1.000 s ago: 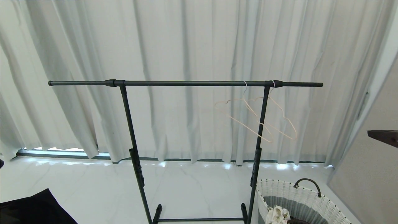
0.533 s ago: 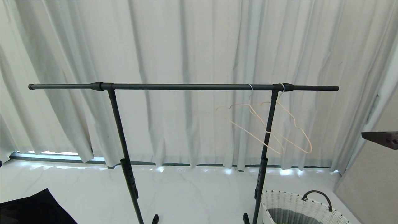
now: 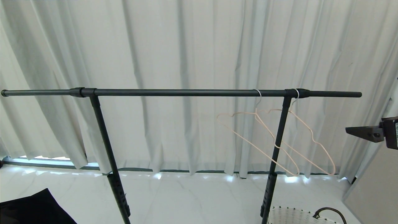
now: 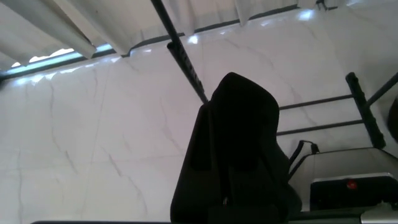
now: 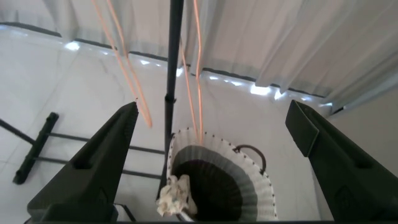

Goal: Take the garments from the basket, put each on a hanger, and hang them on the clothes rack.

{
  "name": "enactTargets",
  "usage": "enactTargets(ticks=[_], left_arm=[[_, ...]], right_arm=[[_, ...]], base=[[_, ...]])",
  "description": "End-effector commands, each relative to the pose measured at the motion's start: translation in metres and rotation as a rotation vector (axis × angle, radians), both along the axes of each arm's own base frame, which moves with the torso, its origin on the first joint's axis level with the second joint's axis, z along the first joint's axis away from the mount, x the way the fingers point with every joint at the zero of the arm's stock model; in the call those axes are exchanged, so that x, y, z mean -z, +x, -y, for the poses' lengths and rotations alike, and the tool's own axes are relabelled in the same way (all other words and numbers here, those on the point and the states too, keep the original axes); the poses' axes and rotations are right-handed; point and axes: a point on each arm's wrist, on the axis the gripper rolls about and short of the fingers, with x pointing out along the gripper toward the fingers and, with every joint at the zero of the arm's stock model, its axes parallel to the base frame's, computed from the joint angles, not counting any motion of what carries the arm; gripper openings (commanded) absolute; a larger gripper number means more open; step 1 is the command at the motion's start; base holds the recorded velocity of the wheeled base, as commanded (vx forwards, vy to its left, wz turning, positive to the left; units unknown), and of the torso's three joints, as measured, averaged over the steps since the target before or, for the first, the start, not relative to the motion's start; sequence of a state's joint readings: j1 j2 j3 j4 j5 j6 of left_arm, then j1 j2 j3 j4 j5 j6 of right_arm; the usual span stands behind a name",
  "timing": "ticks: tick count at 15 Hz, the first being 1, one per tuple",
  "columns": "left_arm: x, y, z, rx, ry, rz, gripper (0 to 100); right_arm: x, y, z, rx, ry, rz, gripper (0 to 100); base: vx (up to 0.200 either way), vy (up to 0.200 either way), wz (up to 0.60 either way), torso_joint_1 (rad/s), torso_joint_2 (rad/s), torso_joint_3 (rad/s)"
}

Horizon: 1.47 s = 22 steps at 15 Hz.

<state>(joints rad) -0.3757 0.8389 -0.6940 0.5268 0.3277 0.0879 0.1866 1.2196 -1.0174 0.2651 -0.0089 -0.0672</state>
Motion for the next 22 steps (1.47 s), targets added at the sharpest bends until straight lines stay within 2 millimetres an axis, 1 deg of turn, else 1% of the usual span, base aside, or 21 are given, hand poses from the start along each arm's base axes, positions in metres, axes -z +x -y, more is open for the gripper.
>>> enactTargets(ticks=[1,2,3,6,9,12,15,21,22], left_arm=[[0.0,0.0,0.0,0.006,0.01,-0.003,0],[0.001,0.0,0.0,0.013,0.019,-0.002,0],[0.001,-0.003,-0.001,0.042,0.056,0.007,0],[0.003,-0.009,-0.004,0.064,0.084,0.02,0],[0.001,-0.015,-0.006,0.048,0.084,0.051,0],[0.002,-0.015,-0.007,0.034,0.097,0.051,0],[0.002,-0.015,-0.007,0.043,0.109,0.051,0],[0.005,-0.015,-0.007,0.059,0.135,0.041,0],[0.004,-0.015,-0.007,0.059,0.135,0.042,0]], right_arm=[[0.012,0.02,-0.004,0.0,-0.01,-0.052,100],[0.015,0.026,-0.005,0.001,-0.012,-0.059,100],[0.023,0.04,-0.006,-0.003,-0.009,-0.083,100],[0.04,0.065,-0.007,-0.027,0.005,-0.135,100],[0.072,0.109,-0.004,-0.052,-0.026,-0.166,100],[0.102,0.141,0.003,-0.051,-0.062,-0.186,100],[0.114,0.149,0.001,-0.073,-0.047,-0.212,100],[0.119,0.151,0.001,-0.102,-0.019,-0.232,100],[0.12,0.151,0.001,-0.103,-0.019,-0.233,0]], base=[[0.2,0.0,0.0,0.007,0.0,0.007],[0.0,0.0,0.0,0.0,0.0,0.0],[0.0,0.0,0.0,0.0,0.0,0.0],[0.0,0.0,0.0,0.0,0.0,0.0],[0.0,0.0,0.0,0.0,0.0,0.0],[0.0,0.0,0.0,0.0,0.0,0.0],[0.0,0.0,0.0,0.0,0.0,0.0],[0.0,0.0,0.0,0.0,0.0,0.0],[0.0,0.0,0.0,0.0,0.0,0.0]])
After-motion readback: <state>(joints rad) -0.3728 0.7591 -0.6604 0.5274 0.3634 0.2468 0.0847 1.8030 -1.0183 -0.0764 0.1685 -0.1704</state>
